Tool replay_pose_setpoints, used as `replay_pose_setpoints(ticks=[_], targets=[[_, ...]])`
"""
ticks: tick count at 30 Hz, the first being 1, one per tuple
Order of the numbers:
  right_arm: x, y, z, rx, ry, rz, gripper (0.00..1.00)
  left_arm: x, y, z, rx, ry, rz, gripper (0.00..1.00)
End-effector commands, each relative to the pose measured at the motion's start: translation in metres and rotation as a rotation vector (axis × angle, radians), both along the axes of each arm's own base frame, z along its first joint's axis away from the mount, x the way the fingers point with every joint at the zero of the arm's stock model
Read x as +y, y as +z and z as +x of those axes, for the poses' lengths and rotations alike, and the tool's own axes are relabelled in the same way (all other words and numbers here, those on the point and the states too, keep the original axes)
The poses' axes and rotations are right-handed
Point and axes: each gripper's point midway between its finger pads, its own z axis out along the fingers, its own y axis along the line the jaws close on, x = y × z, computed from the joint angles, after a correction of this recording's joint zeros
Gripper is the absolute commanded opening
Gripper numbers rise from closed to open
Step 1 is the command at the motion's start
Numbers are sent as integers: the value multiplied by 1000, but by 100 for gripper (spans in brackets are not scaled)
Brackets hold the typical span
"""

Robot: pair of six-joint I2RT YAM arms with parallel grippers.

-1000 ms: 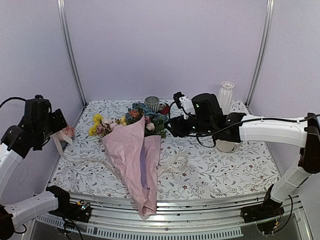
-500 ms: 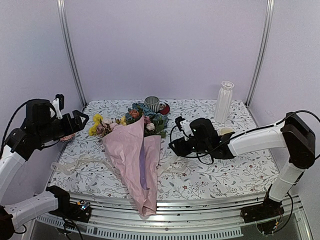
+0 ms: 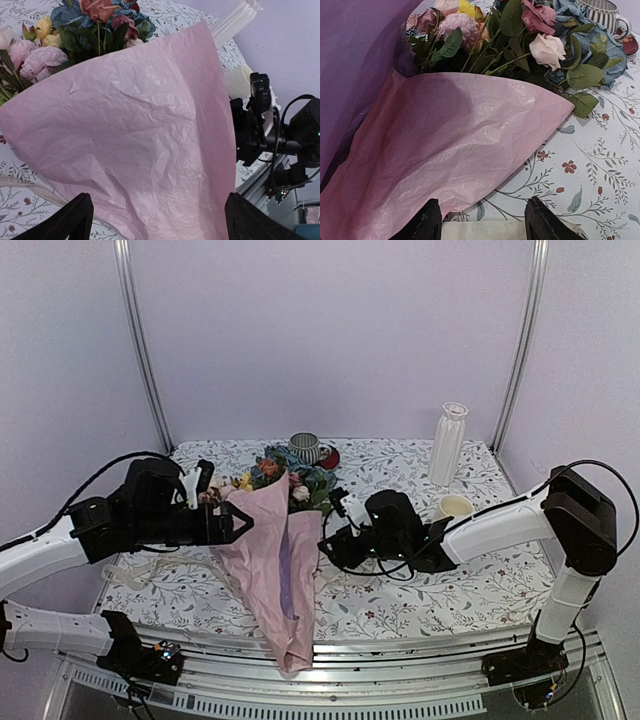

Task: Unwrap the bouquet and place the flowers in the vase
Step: Unfold the folded wrapping paper from the folded wrapping paper.

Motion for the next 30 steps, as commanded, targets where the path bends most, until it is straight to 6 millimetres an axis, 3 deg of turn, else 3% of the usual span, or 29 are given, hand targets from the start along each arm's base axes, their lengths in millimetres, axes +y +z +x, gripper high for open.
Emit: replay_pose_setpoints(ticks=[1,6,9,14,19,30], targets=[[25,9,-16,-14,105,61,58,-26,8,1,-27,-20,-20,94],[46,19,-45,-79,210,77,58,-58,16,-5,-41,-88,-30,93],[51,19,-51,-89,232,75,58,-71,17,-5,-45,-106,-7,94],[58,20,-61,-83,276,90,58,-73,-1,5,3,-65,93,91],[63,27,-75,-126,307,99,58,-73,-3,14,-11,-32,123,82],[51,41,-76,-183,282,130,58,-88,-10,25,-1,-55,163,75]])
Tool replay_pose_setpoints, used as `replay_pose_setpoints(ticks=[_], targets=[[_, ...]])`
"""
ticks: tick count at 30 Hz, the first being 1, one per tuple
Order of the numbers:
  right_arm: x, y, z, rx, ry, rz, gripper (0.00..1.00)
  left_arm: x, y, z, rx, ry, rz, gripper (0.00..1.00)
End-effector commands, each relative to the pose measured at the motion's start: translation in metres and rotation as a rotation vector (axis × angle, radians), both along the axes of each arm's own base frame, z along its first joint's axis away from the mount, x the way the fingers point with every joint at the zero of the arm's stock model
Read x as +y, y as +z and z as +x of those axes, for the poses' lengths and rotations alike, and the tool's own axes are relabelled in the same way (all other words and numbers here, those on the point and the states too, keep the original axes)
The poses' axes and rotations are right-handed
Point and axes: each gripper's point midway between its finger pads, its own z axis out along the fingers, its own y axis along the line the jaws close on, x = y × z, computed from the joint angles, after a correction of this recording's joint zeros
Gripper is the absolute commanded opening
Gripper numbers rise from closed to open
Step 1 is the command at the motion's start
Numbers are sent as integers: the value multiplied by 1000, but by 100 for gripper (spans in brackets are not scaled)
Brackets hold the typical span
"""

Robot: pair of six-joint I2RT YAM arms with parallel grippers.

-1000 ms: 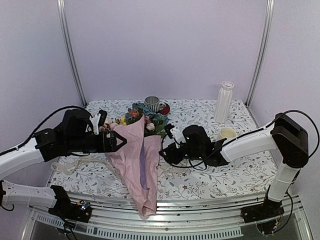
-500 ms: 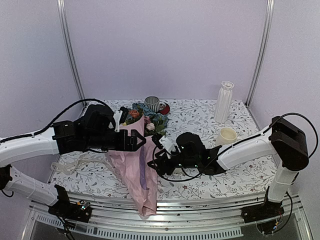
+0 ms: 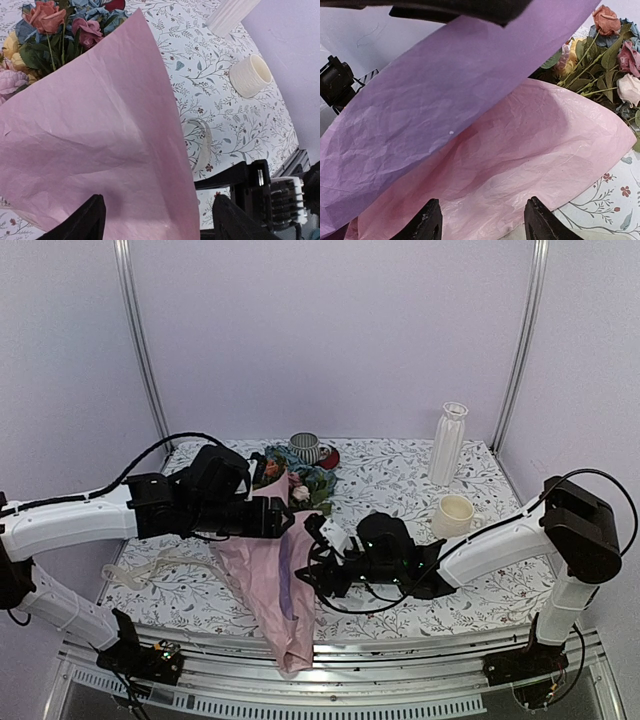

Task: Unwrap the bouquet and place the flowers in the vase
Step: Unfold the folded wrapping paper from the folded wrapping paper.

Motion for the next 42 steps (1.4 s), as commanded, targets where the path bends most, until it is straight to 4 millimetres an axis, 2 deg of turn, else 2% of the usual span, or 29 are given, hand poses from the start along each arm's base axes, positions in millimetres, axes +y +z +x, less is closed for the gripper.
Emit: replay_pose_setpoints(ticks=[1,3,4,7,10,16,19,23,31,36,38,42], targets=[[2,25,1,-58,-2,62,58,-10,0,4,-2,-17,27,73],[1,27,1,-64,-3,65,57,-9,-5,5,6,-11,46,67],[0,29,1,-71,-7,68,57,-7,-7,6,9,0,59,59],[-7,35,4,-100,-33,76,57,8,-7,10,4,63,100,31],[-21,44,11,-147,-99,93,56,30,2,10,-16,121,115,0],[-41,51,28,-185,-233,97,55,86,29,0,-54,231,106,0],[-44,49,33,-191,-267,85,54,124,40,-11,-61,311,122,0],[-45,49,35,-191,-282,83,55,168,47,-22,-65,414,147,0],[-49,48,42,-209,-326,60,55,240,62,-48,-63,640,197,2],[-50,45,45,-213,-344,47,55,267,77,-60,-108,734,174,37],[-50,44,46,-214,-349,41,55,276,87,-64,-136,767,146,57],[-50,43,48,-214,-354,35,55,290,114,-73,-218,796,54,73]])
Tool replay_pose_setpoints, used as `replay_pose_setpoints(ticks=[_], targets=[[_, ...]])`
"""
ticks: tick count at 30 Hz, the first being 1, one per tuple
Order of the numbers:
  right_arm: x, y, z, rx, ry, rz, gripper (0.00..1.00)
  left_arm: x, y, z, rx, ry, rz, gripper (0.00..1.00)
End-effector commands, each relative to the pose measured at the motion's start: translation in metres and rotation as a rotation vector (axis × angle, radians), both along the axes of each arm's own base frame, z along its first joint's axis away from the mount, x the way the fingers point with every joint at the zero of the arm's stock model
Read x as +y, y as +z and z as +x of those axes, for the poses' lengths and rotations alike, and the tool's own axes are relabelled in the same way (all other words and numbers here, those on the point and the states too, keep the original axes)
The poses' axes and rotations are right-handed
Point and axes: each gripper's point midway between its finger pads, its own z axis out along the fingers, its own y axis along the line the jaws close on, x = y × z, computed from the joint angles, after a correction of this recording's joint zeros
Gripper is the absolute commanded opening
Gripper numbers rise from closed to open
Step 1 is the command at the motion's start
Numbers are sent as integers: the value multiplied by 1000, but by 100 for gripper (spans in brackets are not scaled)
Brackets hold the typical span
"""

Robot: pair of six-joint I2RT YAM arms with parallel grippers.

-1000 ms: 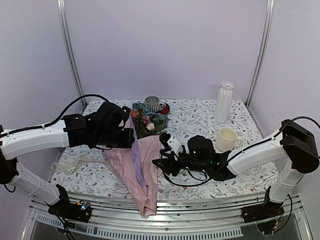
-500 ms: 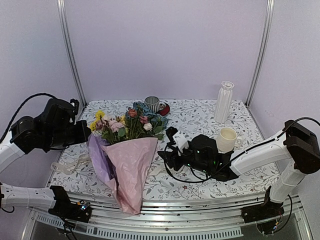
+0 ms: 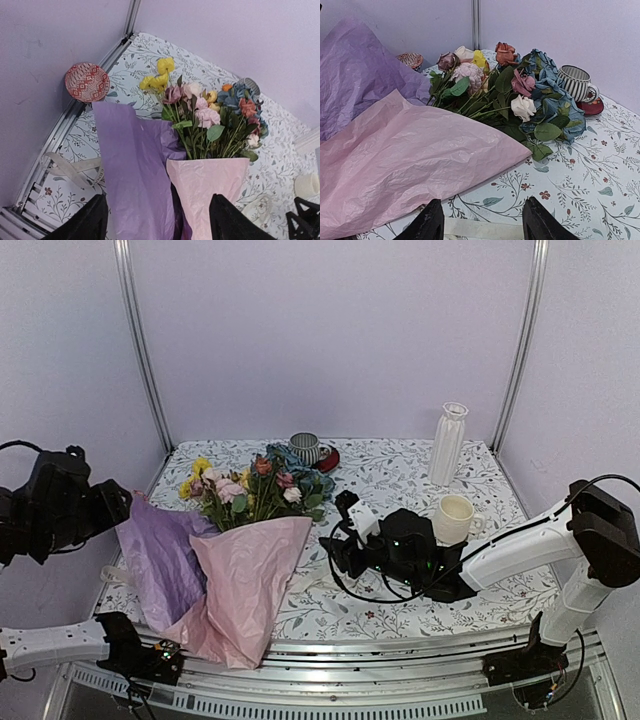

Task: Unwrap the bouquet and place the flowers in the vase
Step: Unfold the folded wrapping paper from the folded wrapping paper, then unfold the two-thirds folded wrapping paper from the folded wrapping paper.

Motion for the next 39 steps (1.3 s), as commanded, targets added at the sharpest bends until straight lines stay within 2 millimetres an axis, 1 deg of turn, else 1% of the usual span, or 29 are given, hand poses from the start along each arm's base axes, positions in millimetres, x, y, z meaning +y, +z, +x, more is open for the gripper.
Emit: replay_pose_setpoints(ticks=[1,2,3,5,6,8,9,10,12,14,15,18,19,20,22,24,25,27,30,33,36,39], targets=[[2,3,3,-14,-22,-6,55,30,33,-13,-128,80,-40,80],[2,3,4,-15,-23,-6,55,33,40,-15,-157,79,-56,85],[2,3,4,-16,-23,-10,55,36,49,-17,-190,71,-73,88],[2,3,4,-17,-27,-12,55,37,65,-21,-246,35,-87,92],[2,2,5,-17,-27,-12,55,33,72,-20,-274,5,-98,93],[2,2,5,-16,-27,-14,55,18,84,-16,-319,-77,-121,94],[2,1,5,-15,-27,-15,55,6,90,-14,-338,-133,-138,94],[3,1,5,-15,-27,-15,55,-13,99,-10,-364,-216,-172,94],[3,0,5,-16,-27,-19,55,-45,106,-4,-385,-345,-212,93],[4,0,6,-15,-27,-22,55,-80,107,2,-381,-478,-246,92],[4,-1,5,-14,-27,-24,55,-96,104,5,-366,-531,-261,92],[4,-1,6,-13,-31,-24,55,-140,83,16,-279,-665,-285,90],[4,-2,6,-11,-32,-26,55,-152,73,19,-245,-699,-290,90],[4,-2,6,-10,-31,-25,55,-162,59,23,-205,-717,-291,89],[4,-2,6,-7,-32,-26,55,-173,25,30,-128,-723,-286,89],[4,-3,8,-4,-39,-29,55,-177,-7,34,-63,-698,-289,89],[3,-4,8,-2,-43,-32,55,-176,-23,35,-38,-682,-295,88],[4,-5,9,1,-48,-35,55,-170,-53,35,18,-634,-297,87],[5,-7,10,15,-52,-37,55,-152,-89,33,75,-559,-300,85],[8,-11,10,45,-35,-32,55,-130,-110,32,89,-490,-305,84],[10,-16,12,117,8,-8,56,-112,-128,31,103,-436,-317,82],[6,-19,17,224,51,45,56,-108,-141,31,128,-430,-332,82]])
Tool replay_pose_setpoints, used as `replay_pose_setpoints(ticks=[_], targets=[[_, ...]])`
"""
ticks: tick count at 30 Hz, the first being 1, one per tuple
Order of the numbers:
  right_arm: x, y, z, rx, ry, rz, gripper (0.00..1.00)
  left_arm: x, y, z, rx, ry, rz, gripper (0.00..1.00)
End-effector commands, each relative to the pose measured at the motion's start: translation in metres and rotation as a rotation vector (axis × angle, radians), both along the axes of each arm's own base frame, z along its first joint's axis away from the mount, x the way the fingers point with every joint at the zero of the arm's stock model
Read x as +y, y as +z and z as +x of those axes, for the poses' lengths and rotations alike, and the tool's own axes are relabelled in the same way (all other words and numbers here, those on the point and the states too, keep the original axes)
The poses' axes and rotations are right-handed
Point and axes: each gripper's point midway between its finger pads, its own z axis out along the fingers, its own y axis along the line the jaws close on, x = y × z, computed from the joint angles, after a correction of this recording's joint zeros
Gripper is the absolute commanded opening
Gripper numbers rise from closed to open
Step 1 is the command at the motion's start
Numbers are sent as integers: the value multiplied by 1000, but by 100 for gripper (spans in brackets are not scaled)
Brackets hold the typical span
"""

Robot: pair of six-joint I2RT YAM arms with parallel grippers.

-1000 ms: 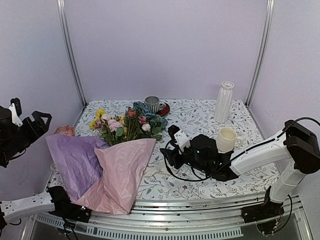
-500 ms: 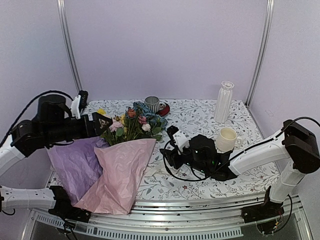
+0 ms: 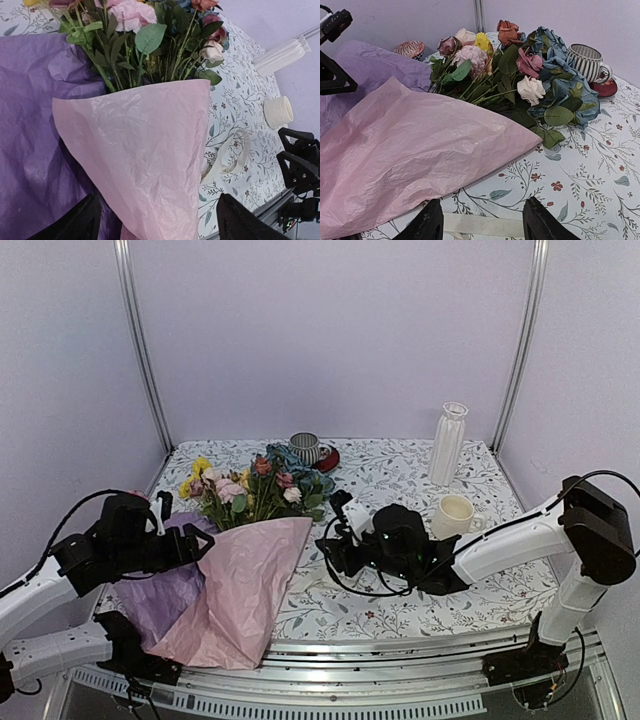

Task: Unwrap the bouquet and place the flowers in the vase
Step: Unfold the two-thirds folded wrapping paper from the folded wrapping paper.

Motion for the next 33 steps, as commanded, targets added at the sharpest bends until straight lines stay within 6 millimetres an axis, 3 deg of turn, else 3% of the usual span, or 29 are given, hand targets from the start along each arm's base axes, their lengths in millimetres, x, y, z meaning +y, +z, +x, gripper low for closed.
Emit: replay_pose_setpoints(ticks=[1,5,10,13,16,22,27,33], targets=[[-6,-6,13,190,42,87,56,3,-13,4,27,17,-39,82],[-10,-18,10,400,81,167,56,12,-30,10,75,73,6,84],[13,-29,2,607,125,211,58,20,-48,14,83,128,-3,86],[19,-38,7,686,87,235,59,13,-51,16,53,89,-66,86],[22,-52,16,718,31,237,59,0,-56,15,36,23,-138,86],[41,-74,25,810,8,245,59,-4,-76,15,75,-13,-151,85],[45,-88,39,840,-48,261,59,-12,-85,13,87,-57,-186,85],[47,-107,53,901,-69,274,57,-28,-84,14,64,-147,-233,85]])
